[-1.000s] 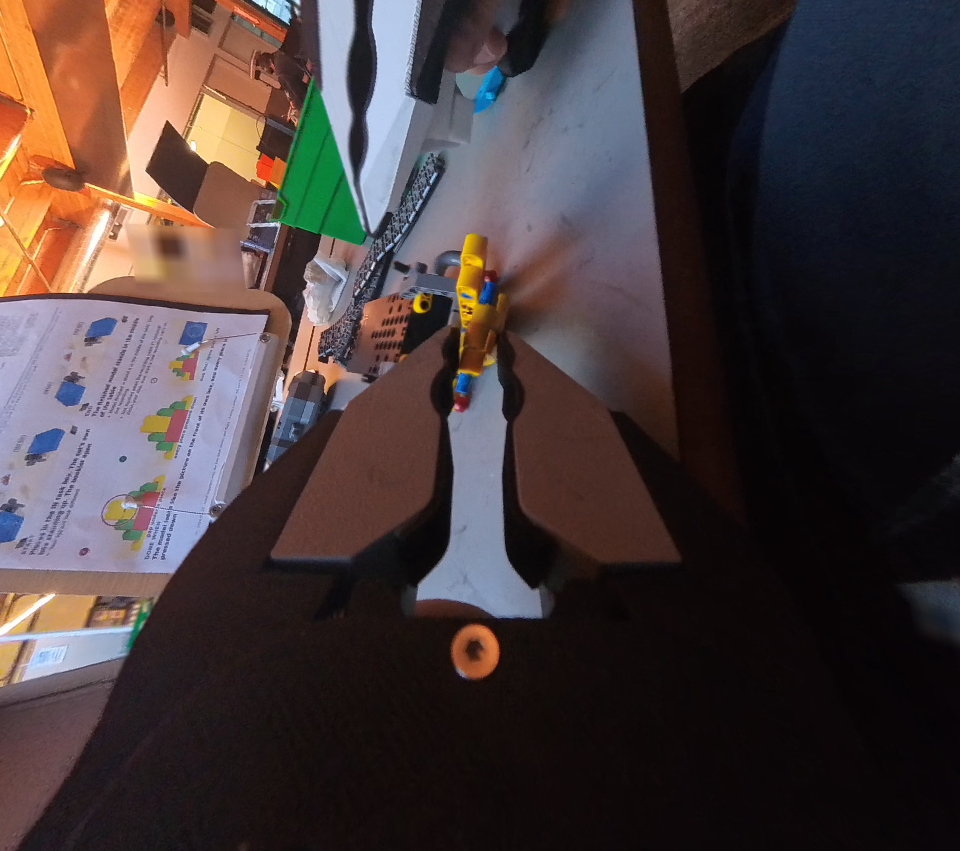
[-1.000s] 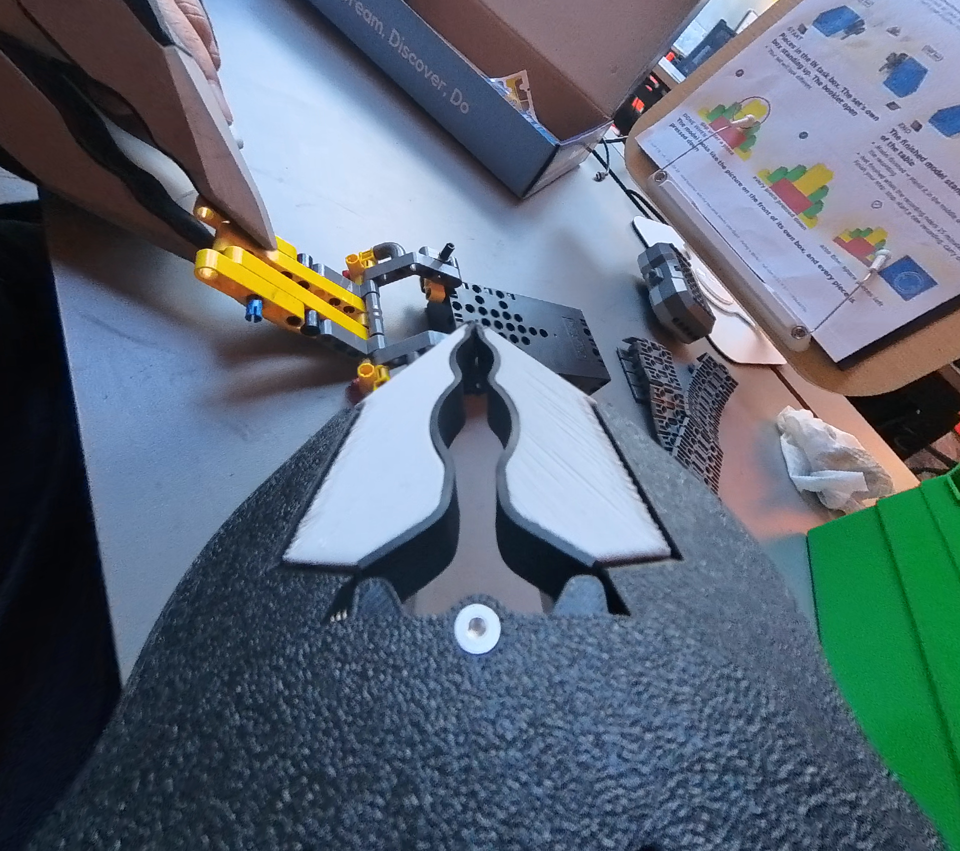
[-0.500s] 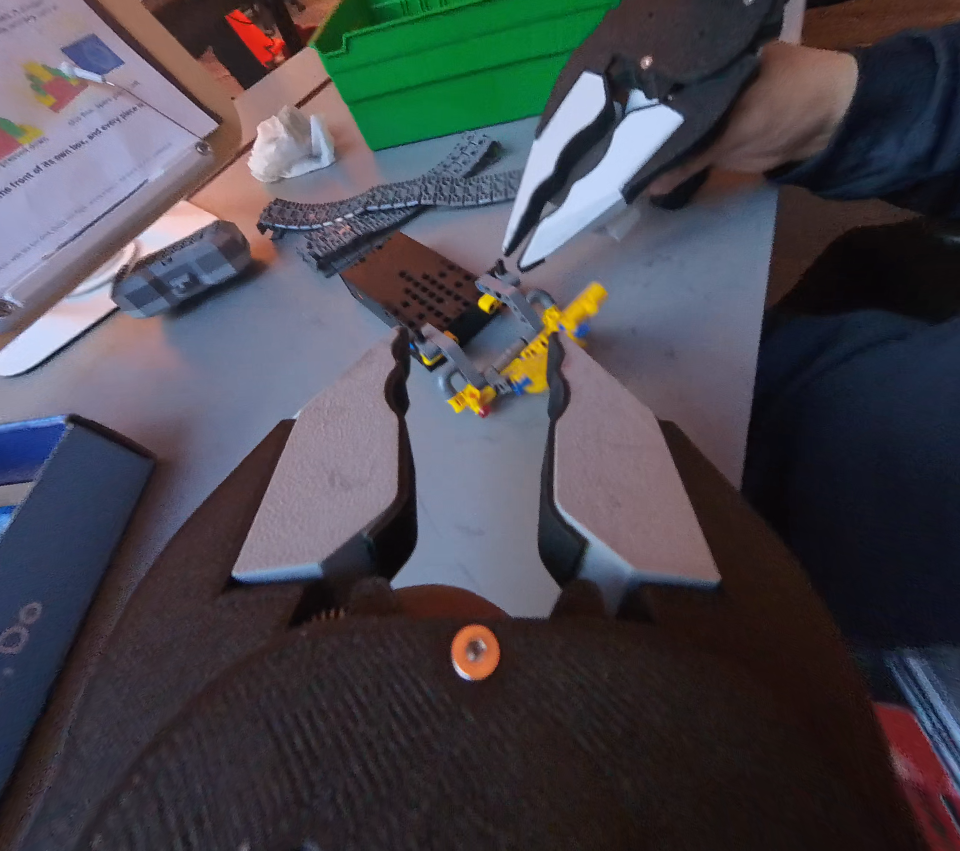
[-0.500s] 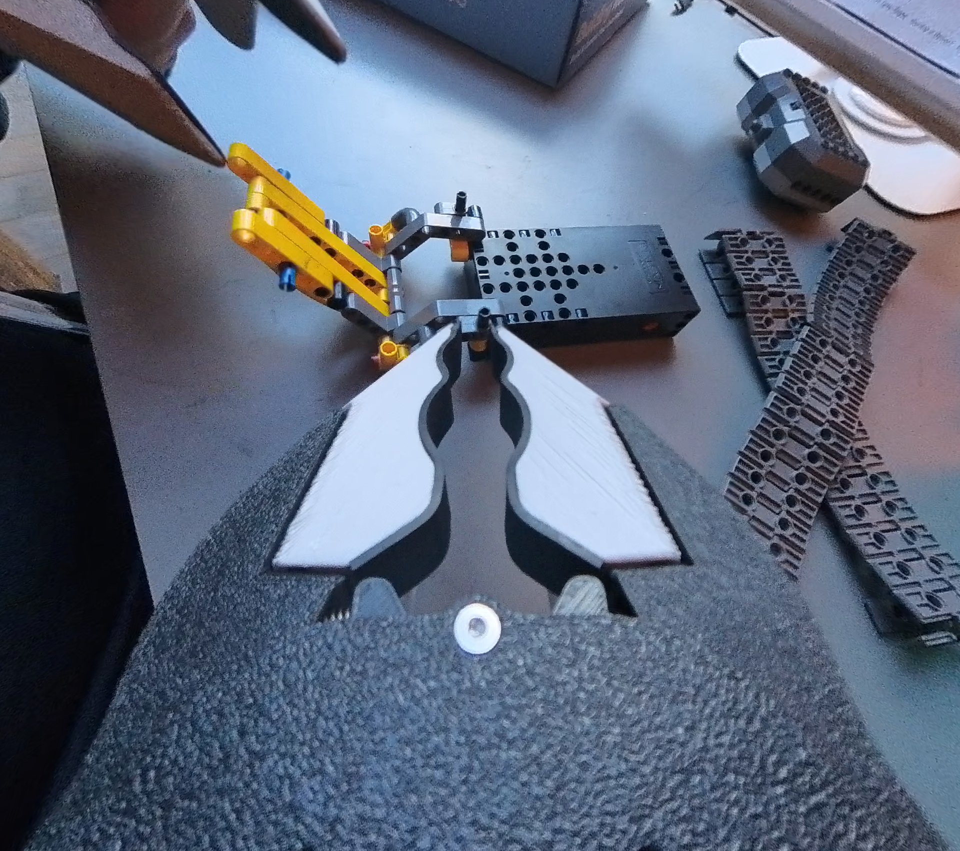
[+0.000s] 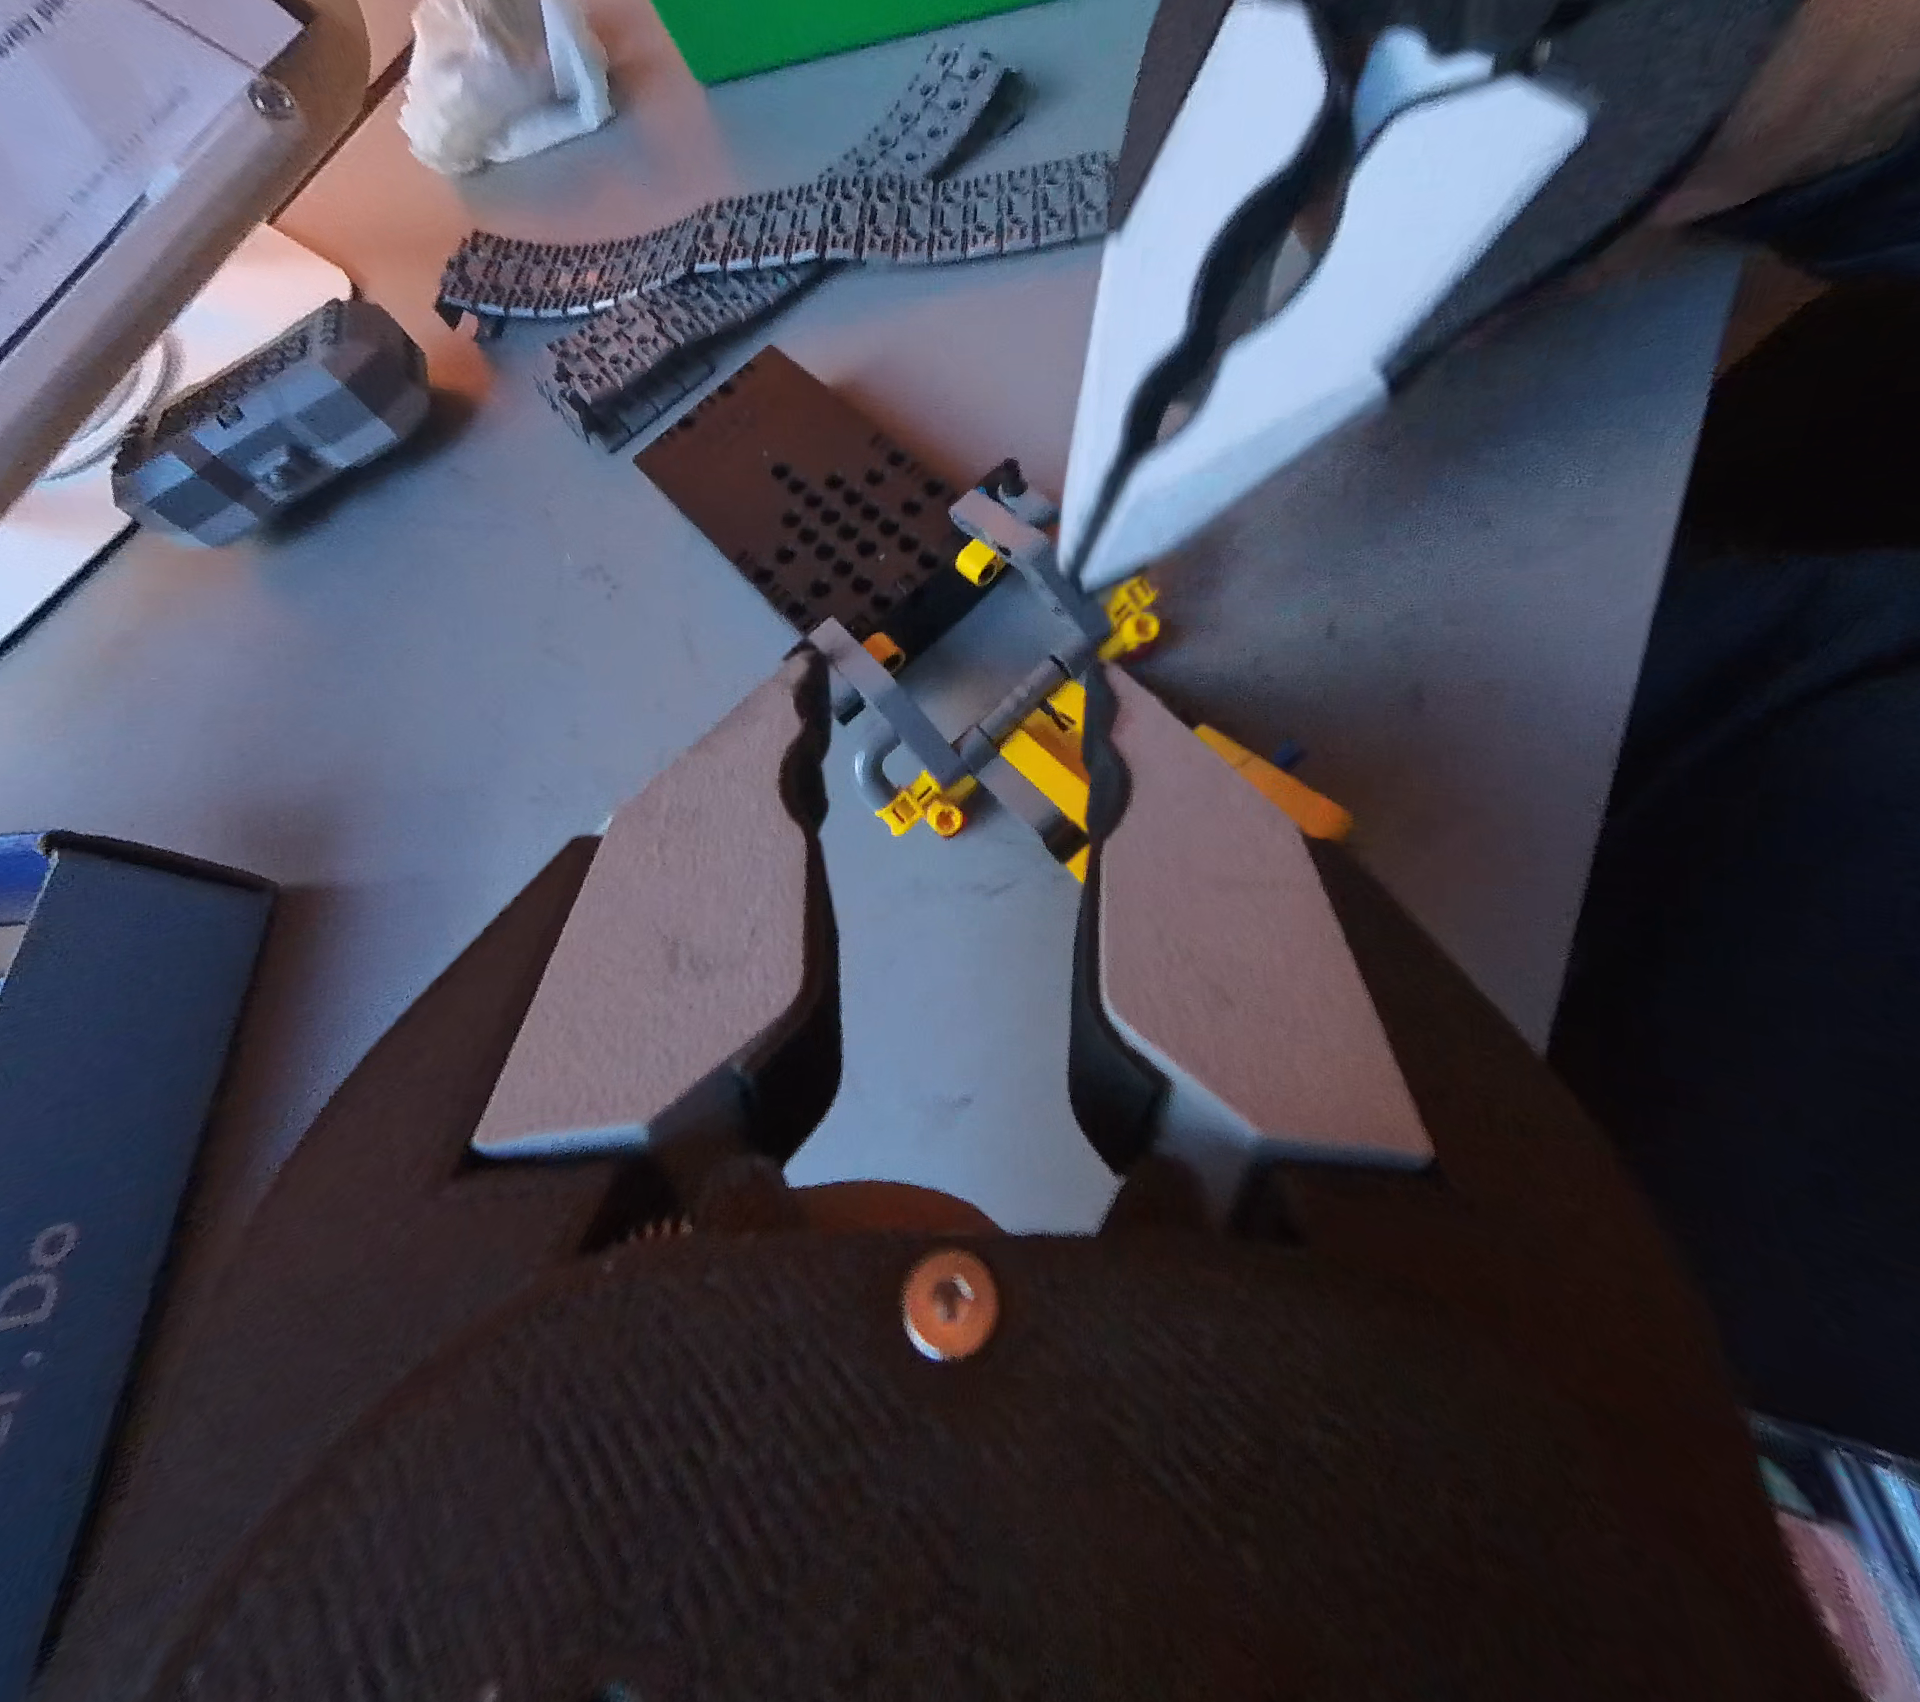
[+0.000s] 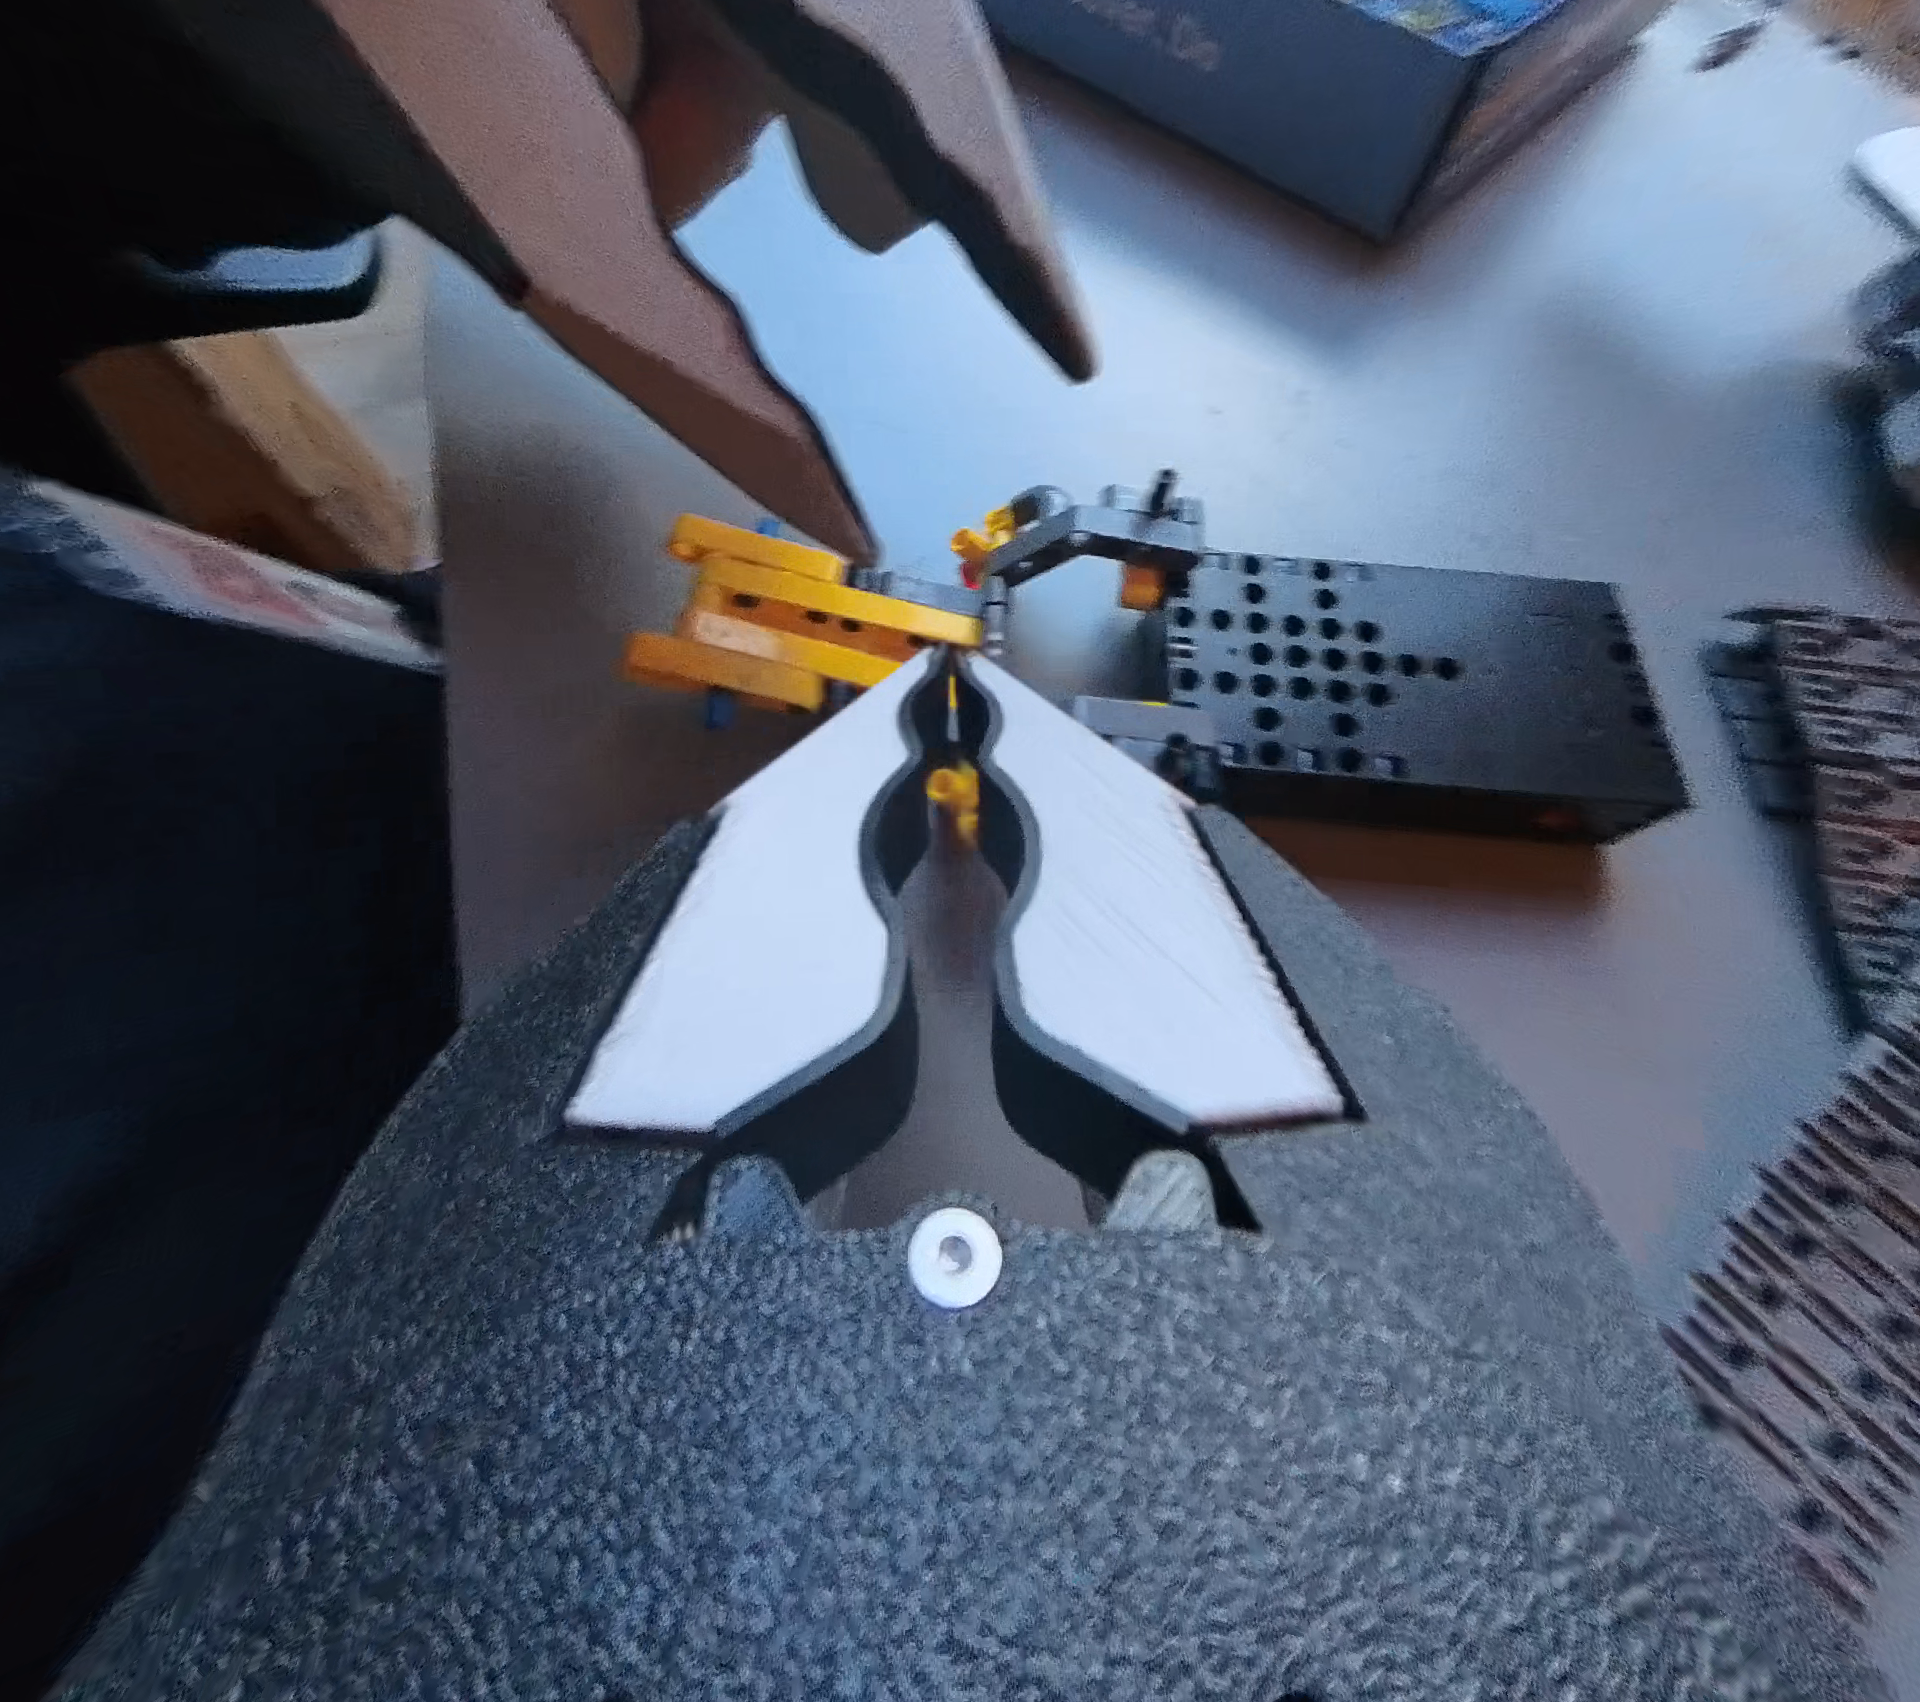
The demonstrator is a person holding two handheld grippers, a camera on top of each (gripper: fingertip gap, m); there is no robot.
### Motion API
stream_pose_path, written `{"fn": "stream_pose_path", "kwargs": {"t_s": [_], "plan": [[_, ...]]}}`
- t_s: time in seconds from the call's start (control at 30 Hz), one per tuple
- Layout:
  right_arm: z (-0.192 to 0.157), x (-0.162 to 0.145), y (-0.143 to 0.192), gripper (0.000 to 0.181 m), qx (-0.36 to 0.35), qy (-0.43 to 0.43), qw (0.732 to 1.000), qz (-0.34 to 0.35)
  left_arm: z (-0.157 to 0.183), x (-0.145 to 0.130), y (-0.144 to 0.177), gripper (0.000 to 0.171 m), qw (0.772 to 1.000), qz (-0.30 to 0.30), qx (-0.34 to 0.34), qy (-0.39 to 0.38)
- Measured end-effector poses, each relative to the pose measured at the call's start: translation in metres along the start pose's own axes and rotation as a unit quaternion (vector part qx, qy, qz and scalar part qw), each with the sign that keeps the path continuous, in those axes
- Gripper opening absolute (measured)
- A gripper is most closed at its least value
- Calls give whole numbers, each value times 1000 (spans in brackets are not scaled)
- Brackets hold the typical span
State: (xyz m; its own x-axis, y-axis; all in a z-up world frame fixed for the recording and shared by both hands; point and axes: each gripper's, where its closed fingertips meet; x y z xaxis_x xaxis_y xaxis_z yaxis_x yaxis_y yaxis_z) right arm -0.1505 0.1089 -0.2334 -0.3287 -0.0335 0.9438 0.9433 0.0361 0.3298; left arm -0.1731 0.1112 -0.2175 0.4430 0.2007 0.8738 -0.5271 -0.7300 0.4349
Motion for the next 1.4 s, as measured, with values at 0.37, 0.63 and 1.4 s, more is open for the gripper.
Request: {"fn": "stream_pose_path", "kwargs": {"t_s": [0.37, 0.63, 1.4], "plan": [[44, -13, 7, 0, -113, -47, 992, -29, -13, 14, 23, 47, 999, 26, 12, 36], [-6, 8, -16, 1, -17, -20, 1000, 5, 2, -18, 26, 47, 997, -66, -31, 5], [37, -30, 125, 32, -120, -69, 984, -109, 32, -40, 16, 15, 990, -97, -105, 0]]}}
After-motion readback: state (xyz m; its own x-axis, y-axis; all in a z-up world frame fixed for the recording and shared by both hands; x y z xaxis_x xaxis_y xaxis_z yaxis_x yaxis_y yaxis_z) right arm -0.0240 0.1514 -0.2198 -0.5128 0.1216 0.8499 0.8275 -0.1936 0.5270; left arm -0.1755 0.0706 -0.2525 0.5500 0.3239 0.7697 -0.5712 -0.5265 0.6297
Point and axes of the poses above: each gripper's, where its closed fingertips meet, y back along the fingers, x out of its top, z = x × y across the jaws, and after that the axes turned 9 degrees about z, right-handed
